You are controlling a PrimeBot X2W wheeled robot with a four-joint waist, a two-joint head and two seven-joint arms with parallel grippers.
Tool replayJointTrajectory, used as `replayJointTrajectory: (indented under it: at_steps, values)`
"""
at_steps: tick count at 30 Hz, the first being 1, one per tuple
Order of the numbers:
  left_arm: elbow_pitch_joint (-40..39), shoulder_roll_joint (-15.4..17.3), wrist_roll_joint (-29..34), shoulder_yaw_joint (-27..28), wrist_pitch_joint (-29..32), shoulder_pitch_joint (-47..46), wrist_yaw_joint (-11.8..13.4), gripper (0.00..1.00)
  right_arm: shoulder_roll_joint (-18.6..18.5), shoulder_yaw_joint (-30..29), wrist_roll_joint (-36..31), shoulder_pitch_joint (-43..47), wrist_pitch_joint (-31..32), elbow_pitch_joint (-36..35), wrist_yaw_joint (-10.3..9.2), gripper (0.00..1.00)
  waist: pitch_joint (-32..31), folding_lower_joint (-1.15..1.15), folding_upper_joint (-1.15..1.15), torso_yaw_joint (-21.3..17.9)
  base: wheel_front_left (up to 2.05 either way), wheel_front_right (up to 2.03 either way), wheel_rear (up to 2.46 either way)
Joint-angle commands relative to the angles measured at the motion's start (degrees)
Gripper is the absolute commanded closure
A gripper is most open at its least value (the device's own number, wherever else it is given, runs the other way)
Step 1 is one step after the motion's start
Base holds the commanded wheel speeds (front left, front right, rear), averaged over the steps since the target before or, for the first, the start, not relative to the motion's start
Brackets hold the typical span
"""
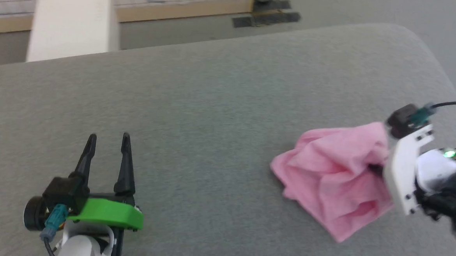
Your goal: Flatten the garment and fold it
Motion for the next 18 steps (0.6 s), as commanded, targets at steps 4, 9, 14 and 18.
replayJointTrajectory:
  at_steps: [4, 9, 14, 18]
  values:
    - [-1.8, 1.3, 1.9, -0.9, 0.5, -3.5, 0.1, 0.0, -5.4, -1.9, -0.1, -3.3, -4.6, 2.7, -0.09, 1.0, 8.0, 0.0, 0.0, -9.1, 0.0, 0.0, 0.0]
    - [-4.5, 3.0, 3.7, -1.5, 3.0, -6.0, 0.3, 0.0, -8.6, -5.5, -2.0, -5.1, -11.4, 10.4, -0.09, 1.0, 14.0, 0.0, 0.0, -7.9, 0.0, 0.0, 0.0]
    - [-8.3, 5.4, 5.3, -0.7, 5.9, -6.9, 1.1, 0.0, -8.7, -9.9, -5.1, -8.6, -18.6, 19.1, -0.09, 1.0, 19.2, 0.0, 0.0, -6.3, 0.0, 0.0, 0.0]
    - [-11.0, 6.7, 5.8, 0.0, 7.7, -7.0, 1.7, 0.0, -7.7, -13.0, -8.0, -12.0, -23.6, 25.4, -0.09, 1.0, 21.6, 0.0, 0.0, -5.4, 0.0, 0.0, 0.0]
